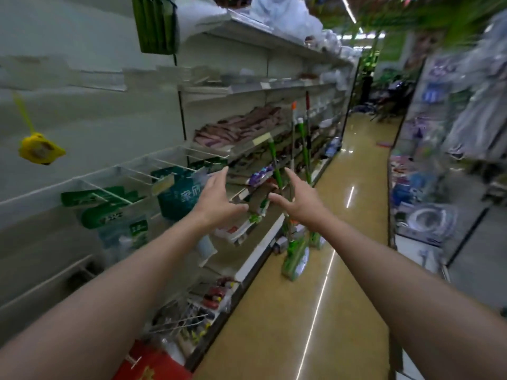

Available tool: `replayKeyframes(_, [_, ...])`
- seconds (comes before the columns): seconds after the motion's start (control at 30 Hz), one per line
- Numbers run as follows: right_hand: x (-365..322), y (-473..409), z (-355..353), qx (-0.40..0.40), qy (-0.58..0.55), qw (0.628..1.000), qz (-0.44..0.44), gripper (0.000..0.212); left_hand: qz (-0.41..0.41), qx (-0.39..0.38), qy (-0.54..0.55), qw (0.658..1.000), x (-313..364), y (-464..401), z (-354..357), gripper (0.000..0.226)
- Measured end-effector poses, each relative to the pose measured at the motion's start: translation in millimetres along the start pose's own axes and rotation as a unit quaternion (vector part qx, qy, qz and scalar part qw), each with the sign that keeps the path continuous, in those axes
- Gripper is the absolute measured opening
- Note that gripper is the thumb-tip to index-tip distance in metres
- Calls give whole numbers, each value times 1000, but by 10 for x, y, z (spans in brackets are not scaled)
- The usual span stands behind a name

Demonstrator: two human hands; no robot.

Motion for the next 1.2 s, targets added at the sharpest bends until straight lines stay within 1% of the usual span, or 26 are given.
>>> replayKeyframes(0.1, [239, -297, -126, 14, 15, 1000, 9, 78, 20, -20, 6, 1000, 78, -455, 242, 96])
replayKeyframes(0.27, [453, -974, -212, 12, 48, 999, -4, 72, 60, -37, 28, 997, 290, -1276, 442, 94])
replayKeyframes(0.33, [572, -1230, -239, 7, 85, 996, -2, 71, 75, -47, 17, 996, 370, -1614, 540, 95])
replayKeyframes(0.4, [735, -1453, -299, 3, 113, 994, 10, 70, 92, -54, 8, 994, 438, -1927, 672, 96])
replayKeyframes(0.53, [1198, -1824, -513, 10, 95, 994, 52, 68, 97, -89, -11, 991, 538, -2457, 1078, 101])
replayKeyframes(0.67, [1737, -2240, -756, 19, 102, 991, 90, 70, 88, -113, -3, 990, 703, -3039, 1559, 105])
replayKeyframes(0.73, [2014, -2477, -868, 4, 92, 991, 101, 70, 85, -113, 3, 990, 825, -3358, 1800, 107])
replayKeyframes(0.87, [2628, -3022, -1159, -68, 69, 986, 136, 73, 75, -117, 22, 990, 1147, -3999, 2283, 104])
replayKeyframes(0.97, [3097, -3523, -1428, -107, 51, 982, 149, 76, 58, -116, 22, 991, 1435, -4576, 2587, 106])
replayKeyframes(1.07, [3475, -4028, -1696, -123, 49, 981, 143, 77, 36, -112, 22, 993, 1715, -5147, 2805, 109])
replayKeyframes(1.2, [3986, -4649, -1955, -127, 51, 983, 124, 75, 21, -98, 33, 994, 2000, -5783, 3178, 106])
Point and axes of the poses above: each hand's wrist, its own y-axis away from the middle knuckle, its own z-axis out of the palm, x = y × z, the point moved 5 cm from there along -y, towards the middle knuckle, and after that the axes turned 11 degrees about -y, right-handed, at the moved point
